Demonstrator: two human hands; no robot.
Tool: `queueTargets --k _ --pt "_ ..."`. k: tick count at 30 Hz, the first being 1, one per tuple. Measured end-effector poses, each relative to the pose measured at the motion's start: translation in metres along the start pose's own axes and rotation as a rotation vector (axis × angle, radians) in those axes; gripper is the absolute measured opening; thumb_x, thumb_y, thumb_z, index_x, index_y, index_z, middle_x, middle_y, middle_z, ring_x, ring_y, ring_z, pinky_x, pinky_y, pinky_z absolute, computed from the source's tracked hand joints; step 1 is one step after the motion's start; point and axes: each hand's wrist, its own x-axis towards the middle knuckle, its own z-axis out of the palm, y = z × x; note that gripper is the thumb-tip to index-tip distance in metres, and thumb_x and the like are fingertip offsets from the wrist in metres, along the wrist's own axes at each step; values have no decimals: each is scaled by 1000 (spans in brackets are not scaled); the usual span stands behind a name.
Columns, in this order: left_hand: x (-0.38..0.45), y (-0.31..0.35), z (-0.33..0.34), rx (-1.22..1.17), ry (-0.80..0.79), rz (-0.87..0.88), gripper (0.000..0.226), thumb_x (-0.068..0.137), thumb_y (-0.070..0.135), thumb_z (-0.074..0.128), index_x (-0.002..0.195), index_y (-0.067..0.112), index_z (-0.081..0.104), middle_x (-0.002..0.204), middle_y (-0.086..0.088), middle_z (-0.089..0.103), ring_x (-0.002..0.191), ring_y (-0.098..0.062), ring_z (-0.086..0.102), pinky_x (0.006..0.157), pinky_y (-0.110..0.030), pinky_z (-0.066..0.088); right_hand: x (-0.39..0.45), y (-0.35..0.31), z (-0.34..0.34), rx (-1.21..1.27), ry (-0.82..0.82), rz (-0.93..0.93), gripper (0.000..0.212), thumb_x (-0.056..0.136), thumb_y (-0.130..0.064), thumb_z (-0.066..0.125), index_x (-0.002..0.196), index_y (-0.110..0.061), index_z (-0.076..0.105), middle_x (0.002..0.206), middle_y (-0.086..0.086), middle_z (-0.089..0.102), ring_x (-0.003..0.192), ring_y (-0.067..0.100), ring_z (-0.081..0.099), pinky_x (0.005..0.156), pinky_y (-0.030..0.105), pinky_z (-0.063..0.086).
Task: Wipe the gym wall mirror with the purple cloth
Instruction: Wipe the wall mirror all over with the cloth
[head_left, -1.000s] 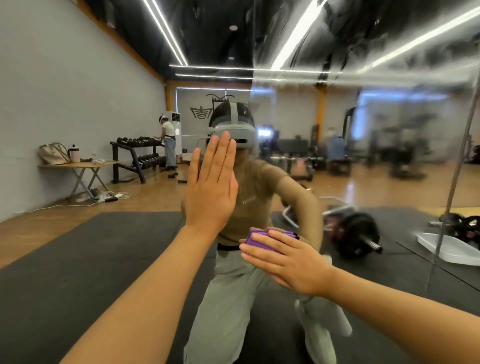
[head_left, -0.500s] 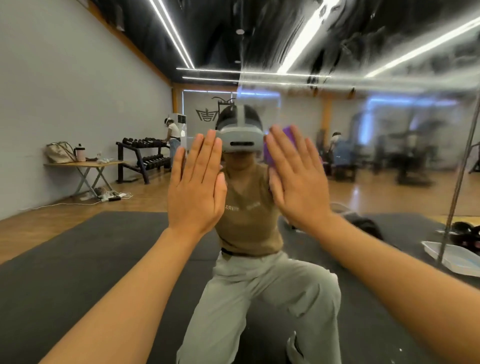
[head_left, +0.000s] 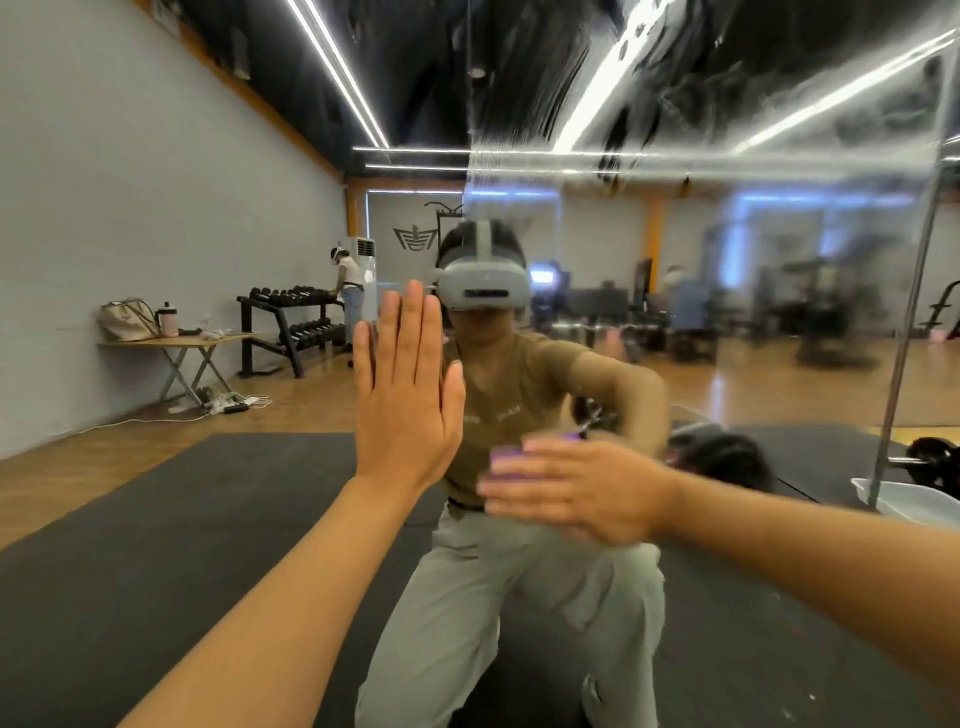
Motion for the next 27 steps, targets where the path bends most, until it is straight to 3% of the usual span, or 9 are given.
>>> queueTargets --k 6,9,11,15,20,24,27 --pt "-2 9 -2 -52 19 -50 63 103 29 33 159 5 19 167 -13 16 155 -26 8 126 -45 -1 1 107 -50 -58 289 614 52 105 -25 37 154 -9 38 161 12 34 150 32 28 124 46 17" --pt "-13 10 2 -31 8 -31 62 104 30 31 159 6 17 168 -11 14 156 -24 5 127 -45 -1 13 100 -46 -51 453 928 53 104 -23 35 154 -6 37 161 13 34 151 34 26 125 46 17" --pt "-18 10 6 -10 20 -17 61 105 31 30 159 6 19 167 -11 13 155 -26 7 126 -46 1 22 77 -36 -31 501 1044 54 103 -23 36 154 -6 36 161 12 33 151 34 24 125 46 15" --pt "-25 18 11 13 36 -55 58 106 30 27 159 6 19 167 -9 11 155 -27 7 126 -47 1 3 9 -11 13 394 822 57 100 -21 44 155 -8 34 163 11 29 153 35 21 124 50 17" --pt "-36 35 13 -53 -11 -70 63 104 29 33 160 7 15 168 -9 7 156 -29 4 126 -45 -3 -52 -73 18 -56 27 471 74 95 -31 52 161 -16 21 169 2 15 155 28 14 127 45 8" --pt "-35 40 11 -84 -34 -105 64 103 28 33 159 3 15 168 -12 9 156 -25 5 126 -44 -2 -65 -29 6 -12 14 257 62 103 -31 39 161 -16 22 168 -1 17 155 21 16 127 40 6" --pt "-39 45 12 -88 -56 -55 65 102 28 34 159 3 16 168 -11 9 156 -22 5 127 -41 -3 -64 37 -18 -33 130 473 57 105 -27 33 159 -12 23 167 5 19 155 23 13 127 40 9"
